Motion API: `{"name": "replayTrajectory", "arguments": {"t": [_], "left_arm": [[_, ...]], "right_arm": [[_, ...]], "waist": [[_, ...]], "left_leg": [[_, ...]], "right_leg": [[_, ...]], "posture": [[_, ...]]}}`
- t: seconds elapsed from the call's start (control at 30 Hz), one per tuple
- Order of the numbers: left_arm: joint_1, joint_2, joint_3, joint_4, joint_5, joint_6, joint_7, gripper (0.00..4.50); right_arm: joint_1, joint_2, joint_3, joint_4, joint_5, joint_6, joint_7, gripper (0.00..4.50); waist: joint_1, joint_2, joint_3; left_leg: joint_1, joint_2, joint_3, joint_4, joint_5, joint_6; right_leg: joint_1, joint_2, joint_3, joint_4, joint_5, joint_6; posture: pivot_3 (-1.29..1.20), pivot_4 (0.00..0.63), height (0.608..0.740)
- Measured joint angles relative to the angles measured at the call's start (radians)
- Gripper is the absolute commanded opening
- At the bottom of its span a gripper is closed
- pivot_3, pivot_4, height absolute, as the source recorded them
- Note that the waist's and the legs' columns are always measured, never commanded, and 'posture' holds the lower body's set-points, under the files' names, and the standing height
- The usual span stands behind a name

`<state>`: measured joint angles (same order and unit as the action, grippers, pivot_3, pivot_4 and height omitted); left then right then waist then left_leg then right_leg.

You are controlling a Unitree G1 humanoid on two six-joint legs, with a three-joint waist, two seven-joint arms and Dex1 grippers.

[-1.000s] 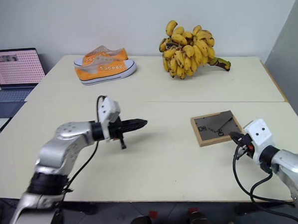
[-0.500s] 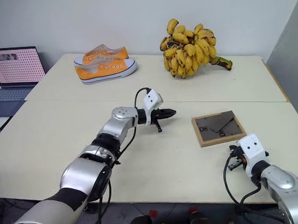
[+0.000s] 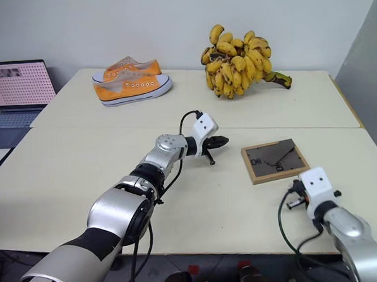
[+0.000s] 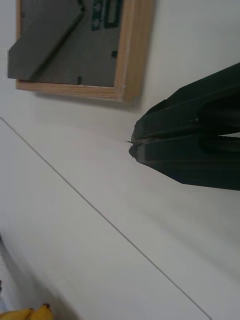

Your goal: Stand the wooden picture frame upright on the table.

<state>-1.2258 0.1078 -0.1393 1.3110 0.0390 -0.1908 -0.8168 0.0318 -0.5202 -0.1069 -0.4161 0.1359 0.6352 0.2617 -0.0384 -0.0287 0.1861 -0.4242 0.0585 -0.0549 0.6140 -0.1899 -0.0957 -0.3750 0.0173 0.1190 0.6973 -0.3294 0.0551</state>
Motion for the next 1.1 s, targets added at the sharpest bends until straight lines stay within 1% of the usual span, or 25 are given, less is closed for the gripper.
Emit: {"name": "replayTrajectory", "arguments": {"t": [0.1, 0.23, 0.37, 0.43, 0.57, 0.63, 0.8, 0.93, 1.0, 1.1], "left_arm": [[-0.005, 0.007, 0.022, -0.005, -0.001, -0.017, -0.032, 0.06], [-0.003, 0.034, 0.038, -0.010, -0.001, -0.022, -0.089, 0.06], [0.008, 0.082, 0.059, -0.034, -0.001, -0.030, -0.125, 0.06], [0.016, 0.098, 0.065, -0.049, -0.001, -0.030, -0.135, 0.06], [0.061, 0.144, 0.065, -0.076, 0.001, -0.030, -0.155, 0.06], [0.079, 0.151, 0.064, -0.075, 0.008, -0.028, -0.143, 0.06], [0.089, 0.138, 0.055, -0.069, 0.047, -0.012, -0.040, 0.06], [0.095, 0.117, 0.049, -0.056, 0.066, 0.016, 0.031, 0.06], [0.096, 0.100, 0.060, -0.060, 0.058, 0.046, 0.042, 0.06], [0.120, 0.101, 0.080, -0.129, 0.024, 0.121, 0.019, 0.06]], "right_arm": [[-0.098, 0.000, 0.017, 0.170, -0.037, -0.065, 0.000, 0.00], [-0.176, -0.016, 0.022, 0.326, -0.066, -0.160, 0.019, 0.00], [-0.259, -0.030, 0.030, 0.502, -0.088, -0.288, 0.046, 0.00], [-0.285, -0.030, 0.034, 0.556, -0.097, -0.326, 0.051, 0.00], [-0.408, -0.028, 0.062, 0.755, -0.135, -0.439, 0.064, 0.00], [-0.451, -0.023, 0.071, 0.824, -0.153, -0.476, 0.064, 0.00], [-0.545, 0.013, 0.090, 0.960, -0.189, -0.547, 0.063, 0.00], [-0.597, 0.061, 0.096, 1.028, -0.200, -0.594, 0.062, 0.00], [-0.616, 0.085, 0.097, 1.055, -0.208, -0.616, 0.060, 0.00], [-0.648, 0.106, 0.106, 1.099, -0.234, -0.650, 0.053, 0.00]], "waist": [[-0.003, 0.001, 0.000], [-0.005, 0.001, 0.000], [-0.010, 0.001, 0.000], [-0.014, 0.001, 0.000], [-0.021, 0.000, 0.000], [-0.022, 0.000, 0.000], [-0.027, 0.000, -0.001], [-0.050, 0.000, -0.001], [-0.058, 0.000, -0.001], [-0.074, 0.000, -0.001]], "left_leg": [[0.001, 0.000, 0.000, 0.000, 0.000, 0.000], [0.001, 0.000, 0.000, -0.001, 0.000, 0.000], [0.002, 0.000, 0.000, 0.000, 0.000, 0.000], [0.004, 0.000, 0.000, 0.000, 0.000, 0.000], [0.007, 0.000, 0.001, 0.000, 0.000, 0.001], [0.007, 0.000, 0.001, 0.000, 0.000, 0.001], [0.007, 0.001, 0.001, 0.000, 0.000, 0.001], [0.007, 0.001, 0.001, -0.001, 0.000, 0.001], [0.008, 0.002, 0.001, -0.001, 0.000, 0.001], [0.008, 0.003, 0.001, -0.002, 0.001, 0.001]], "right_leg": [[0.000, 0.000, 0.000, 0.000, 0.000, 0.000], [0.000, 0.000, 0.000, 0.000, 0.000, 0.000], [0.002, 0.000, 0.000, 0.000, 0.000, 0.000], [0.003, 0.000, 0.000, 0.001, 0.000, 0.000], [0.005, 0.000, 0.001, 0.001, 0.001, 0.001], [0.005, 0.000, 0.001, 0.000, 0.001, 0.001], [0.005, 0.000, 0.001, 0.001, 0.001, 0.001], [0.005, 0.000, 0.001, 0.001, 0.001, 0.001], [0.005, 0.001, 0.001, 0.002, 0.001, 0.000], [0.005, 0.002, 0.001, 0.002, 0.001, 0.000]], "posture": [[0.00, 0.150, 0.740], [0.00, 0.150, 0.740], [0.00, 0.150, 0.740], [0.00, 0.150, 0.740], [0.00, 0.150, 0.740], [0.00, 0.150, 0.740], [0.00, 0.150, 0.740], [0.00, 0.150, 0.740], [0.00, 0.150, 0.740], [0.00, 0.150, 0.740]]}}
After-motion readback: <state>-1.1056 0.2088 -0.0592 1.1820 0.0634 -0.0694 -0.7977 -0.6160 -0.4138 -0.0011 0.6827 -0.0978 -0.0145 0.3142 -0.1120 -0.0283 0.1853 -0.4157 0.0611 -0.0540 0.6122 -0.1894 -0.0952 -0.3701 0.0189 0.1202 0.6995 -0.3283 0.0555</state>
